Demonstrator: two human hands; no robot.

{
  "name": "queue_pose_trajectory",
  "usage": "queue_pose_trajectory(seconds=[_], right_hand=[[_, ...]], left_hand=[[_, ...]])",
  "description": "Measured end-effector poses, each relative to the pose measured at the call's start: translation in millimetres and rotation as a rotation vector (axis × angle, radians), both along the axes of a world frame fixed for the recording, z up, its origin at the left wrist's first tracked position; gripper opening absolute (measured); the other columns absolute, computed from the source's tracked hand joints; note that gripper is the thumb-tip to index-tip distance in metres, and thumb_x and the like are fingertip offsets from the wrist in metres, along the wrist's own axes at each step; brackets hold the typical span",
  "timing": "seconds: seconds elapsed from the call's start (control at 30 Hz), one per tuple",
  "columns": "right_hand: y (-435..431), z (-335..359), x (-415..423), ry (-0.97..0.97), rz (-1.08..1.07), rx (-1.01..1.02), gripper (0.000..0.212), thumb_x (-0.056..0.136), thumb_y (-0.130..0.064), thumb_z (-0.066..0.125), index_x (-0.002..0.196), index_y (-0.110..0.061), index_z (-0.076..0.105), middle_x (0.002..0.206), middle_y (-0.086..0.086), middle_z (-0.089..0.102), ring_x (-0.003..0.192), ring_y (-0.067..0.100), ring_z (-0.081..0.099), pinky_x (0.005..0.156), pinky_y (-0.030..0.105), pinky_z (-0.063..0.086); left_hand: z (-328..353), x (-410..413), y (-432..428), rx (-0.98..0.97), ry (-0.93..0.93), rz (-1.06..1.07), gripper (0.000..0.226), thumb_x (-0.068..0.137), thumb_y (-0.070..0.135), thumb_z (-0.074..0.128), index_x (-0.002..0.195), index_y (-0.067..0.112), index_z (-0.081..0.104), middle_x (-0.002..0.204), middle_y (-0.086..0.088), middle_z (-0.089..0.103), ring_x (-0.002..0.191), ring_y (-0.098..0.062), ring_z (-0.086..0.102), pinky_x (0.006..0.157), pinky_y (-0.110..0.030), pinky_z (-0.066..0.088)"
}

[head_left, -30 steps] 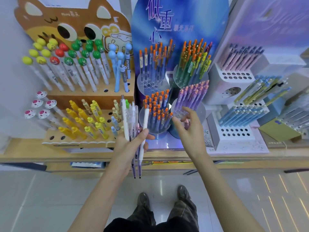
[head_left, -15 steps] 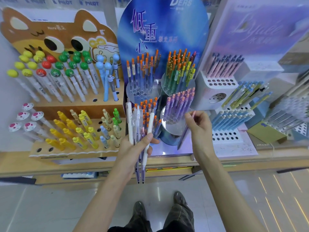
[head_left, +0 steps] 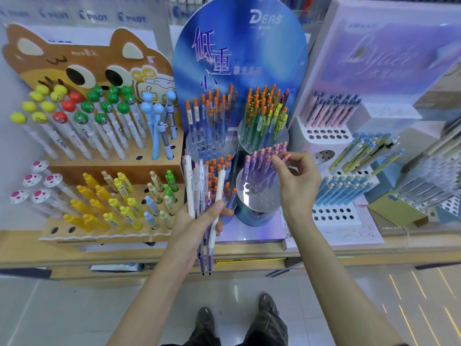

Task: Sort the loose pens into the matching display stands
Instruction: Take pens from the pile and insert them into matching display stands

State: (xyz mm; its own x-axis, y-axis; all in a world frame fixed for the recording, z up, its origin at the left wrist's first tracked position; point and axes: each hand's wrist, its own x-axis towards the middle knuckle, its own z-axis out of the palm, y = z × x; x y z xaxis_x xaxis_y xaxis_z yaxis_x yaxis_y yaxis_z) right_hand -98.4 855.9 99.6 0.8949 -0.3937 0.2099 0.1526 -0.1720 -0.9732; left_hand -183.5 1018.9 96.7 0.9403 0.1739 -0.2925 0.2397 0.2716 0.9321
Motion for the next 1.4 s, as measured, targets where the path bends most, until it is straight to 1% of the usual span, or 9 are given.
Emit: queue_pose_trajectory(seconds=[0.13,0.3,0.5,0.73,0.9,1.07,1.13,1.27,1.4], right_hand=[[6,-1,2,-0.020,-0.006,-0.042,0.021,0.082,-0.017,0.074,0.075,-0.027,0.056,0.074,-0.010,0.060,0.070,0.001,0.055,0.069,0.016,0.046],[13,-8,1,-0.025,-0.003,-0.172,0.018,0.084,-0.020,0.072,0.085,-0.013,0.055,0.078,-0.003,0.058,0.070,0.008,0.053,0.068,0.014,0.044],[15,-7,3,-0.033,-0.015,-0.249,0.025,0.085,-0.022,0.071,0.081,-0.008,0.051,0.072,0.000,0.055,0.067,0.013,0.051,0.063,0.019,0.042],[12,-14,-6,-0.020,-0.074,-0.245,0.023,0.085,-0.019,0.071,0.082,-0.004,0.054,0.074,0.004,0.058,0.066,0.012,0.052,0.060,0.010,0.041],[16,-26,-5,-0.008,-0.046,-0.317,0.025,0.085,-0.020,0.071,0.080,-0.006,0.052,0.072,0.005,0.058,0.066,0.019,0.053,0.060,0.019,0.041],[23,-29,5,-0.004,-0.004,-0.541,0.030,0.087,-0.024,0.069,0.077,-0.010,0.045,0.073,0.005,0.047,0.063,0.020,0.042,0.055,0.026,0.028],[25,-29,5,0.015,0.011,-0.534,0.030,0.087,-0.027,0.069,0.077,-0.013,0.044,0.073,0.005,0.049,0.063,0.019,0.043,0.056,0.023,0.027],[28,-28,-2,0.081,0.037,-0.442,0.024,0.087,-0.033,0.068,0.088,-0.017,0.050,0.082,0.000,0.059,0.071,0.016,0.053,0.062,0.021,0.037],[27,-24,-2,0.059,0.042,-0.418,0.021,0.085,-0.027,0.070,0.091,-0.019,0.051,0.090,0.000,0.057,0.070,0.009,0.051,0.063,0.012,0.037]], left_hand=[[-1,1,2,0.007,0.003,0.011,0.024,0.086,0.015,0.063,0.105,0.001,0.060,0.072,-0.009,0.072,0.047,-0.013,0.052,0.049,-0.024,0.049],[1,2,5,0.014,-0.012,-0.007,0.018,0.085,0.018,0.064,0.101,0.010,0.061,0.072,-0.007,0.072,0.049,-0.013,0.052,0.050,-0.024,0.049],[2,5,6,0.018,-0.017,-0.022,0.014,0.086,0.017,0.064,0.099,0.011,0.061,0.071,-0.006,0.072,0.049,-0.014,0.053,0.050,-0.024,0.050],[2,7,11,0.004,-0.013,-0.028,0.017,0.084,0.019,0.065,0.099,0.011,0.061,0.073,-0.008,0.072,0.049,-0.014,0.054,0.050,-0.025,0.050],[1,8,14,-0.004,-0.007,-0.035,0.016,0.085,0.018,0.065,0.099,0.012,0.061,0.072,-0.007,0.072,0.049,-0.014,0.054,0.050,-0.025,0.049],[1,8,16,-0.004,-0.011,-0.048,0.019,0.085,0.018,0.065,0.101,0.010,0.061,0.073,-0.008,0.072,0.050,-0.014,0.053,0.051,-0.026,0.049],[1,8,17,-0.004,-0.017,-0.049,0.018,0.084,0.019,0.065,0.101,0.011,0.061,0.074,-0.009,0.072,0.050,-0.014,0.053,0.051,-0.026,0.049],[0,9,19,0.002,-0.023,-0.048,0.018,0.085,0.018,0.064,0.101,0.010,0.061,0.074,-0.009,0.072,0.051,-0.015,0.054,0.051,-0.025,0.049],[0,10,20,-0.007,-0.036,-0.055,0.014,0.086,0.015,0.063,0.099,0.010,0.061,0.074,-0.009,0.072,0.050,-0.015,0.053,0.050,-0.025,0.049]])
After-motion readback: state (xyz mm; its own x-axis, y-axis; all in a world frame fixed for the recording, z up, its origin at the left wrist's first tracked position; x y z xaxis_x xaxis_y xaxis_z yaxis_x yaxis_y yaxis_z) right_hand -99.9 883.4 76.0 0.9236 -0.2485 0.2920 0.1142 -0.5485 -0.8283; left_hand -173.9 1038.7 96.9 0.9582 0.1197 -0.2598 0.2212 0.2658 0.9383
